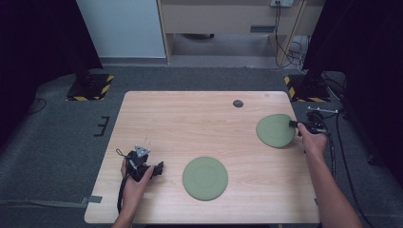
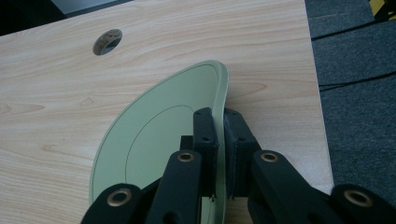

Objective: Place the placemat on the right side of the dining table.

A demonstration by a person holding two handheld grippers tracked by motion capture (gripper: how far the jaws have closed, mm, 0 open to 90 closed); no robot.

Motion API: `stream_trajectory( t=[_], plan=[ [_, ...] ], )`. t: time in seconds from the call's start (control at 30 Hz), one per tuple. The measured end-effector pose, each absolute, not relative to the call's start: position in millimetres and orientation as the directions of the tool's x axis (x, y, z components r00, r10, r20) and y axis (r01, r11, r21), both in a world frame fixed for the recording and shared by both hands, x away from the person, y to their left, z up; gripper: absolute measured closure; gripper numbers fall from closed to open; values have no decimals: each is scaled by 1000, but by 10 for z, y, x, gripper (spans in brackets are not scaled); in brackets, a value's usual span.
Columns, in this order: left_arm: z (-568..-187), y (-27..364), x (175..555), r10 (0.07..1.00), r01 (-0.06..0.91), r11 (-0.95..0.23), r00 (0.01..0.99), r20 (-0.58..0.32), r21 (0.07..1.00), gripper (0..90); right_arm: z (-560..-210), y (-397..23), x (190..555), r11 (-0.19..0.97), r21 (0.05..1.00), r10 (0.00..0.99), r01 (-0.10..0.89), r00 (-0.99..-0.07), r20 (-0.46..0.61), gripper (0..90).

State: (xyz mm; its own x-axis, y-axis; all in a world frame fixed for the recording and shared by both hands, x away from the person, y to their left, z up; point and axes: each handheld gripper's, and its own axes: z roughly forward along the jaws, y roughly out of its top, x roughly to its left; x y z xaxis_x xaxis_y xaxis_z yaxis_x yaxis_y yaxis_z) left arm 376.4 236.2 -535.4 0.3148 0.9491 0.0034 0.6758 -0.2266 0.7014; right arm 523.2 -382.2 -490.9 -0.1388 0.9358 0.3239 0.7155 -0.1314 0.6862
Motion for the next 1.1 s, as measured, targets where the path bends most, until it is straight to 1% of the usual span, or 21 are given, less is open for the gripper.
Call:
stream_trajectory(
  t=[0.1,0.5,1.1],
  plan=[
    [-5357,2366,3774,948,675,-229,317,4,702,34,-4928,-3844,5223,-147,681,931,718,-132,340,856],
    [-5359,2382,3780,952,676,-223,307,6,702,27,-5040,-3903,5245,-148,678,934,720,-124,336,842],
    [-5362,2388,3784,951,676,-223,309,5,702,22,-5125,-3931,5286,-169,665,937,727,-91,337,781]
  ],
)
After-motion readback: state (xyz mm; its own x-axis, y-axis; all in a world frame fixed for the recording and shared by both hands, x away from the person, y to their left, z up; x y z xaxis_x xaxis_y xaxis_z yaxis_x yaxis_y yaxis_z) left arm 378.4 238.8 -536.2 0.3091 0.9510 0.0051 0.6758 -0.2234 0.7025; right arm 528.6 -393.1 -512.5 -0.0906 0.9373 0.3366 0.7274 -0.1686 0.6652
